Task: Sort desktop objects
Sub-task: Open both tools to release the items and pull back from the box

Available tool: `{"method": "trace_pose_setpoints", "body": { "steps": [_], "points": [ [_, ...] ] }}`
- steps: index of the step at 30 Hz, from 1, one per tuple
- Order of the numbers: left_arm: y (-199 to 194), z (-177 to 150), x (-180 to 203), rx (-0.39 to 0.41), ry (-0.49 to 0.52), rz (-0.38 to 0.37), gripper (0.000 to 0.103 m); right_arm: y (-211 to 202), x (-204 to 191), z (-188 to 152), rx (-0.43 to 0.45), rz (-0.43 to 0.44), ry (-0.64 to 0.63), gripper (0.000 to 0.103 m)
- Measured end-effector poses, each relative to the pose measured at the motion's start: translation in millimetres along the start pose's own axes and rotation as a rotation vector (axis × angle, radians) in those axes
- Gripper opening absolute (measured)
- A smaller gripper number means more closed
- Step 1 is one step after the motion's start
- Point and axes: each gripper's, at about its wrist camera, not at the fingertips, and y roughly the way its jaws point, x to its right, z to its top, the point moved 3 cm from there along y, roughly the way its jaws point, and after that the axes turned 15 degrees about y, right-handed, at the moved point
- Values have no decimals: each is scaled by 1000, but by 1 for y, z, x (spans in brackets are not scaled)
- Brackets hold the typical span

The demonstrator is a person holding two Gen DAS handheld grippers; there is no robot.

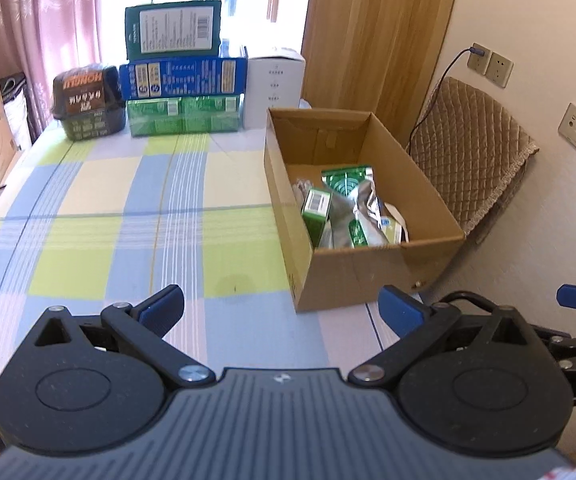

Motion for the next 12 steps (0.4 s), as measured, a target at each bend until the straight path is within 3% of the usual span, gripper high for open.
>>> {"method": "trace_pose_setpoints", "body": {
  "steps": [12],
  "points": [
    [-7, -27, 4, -4, -10, -14, 102, -7, 5, -28, -10, -10, 31, 101]
  ]
}}
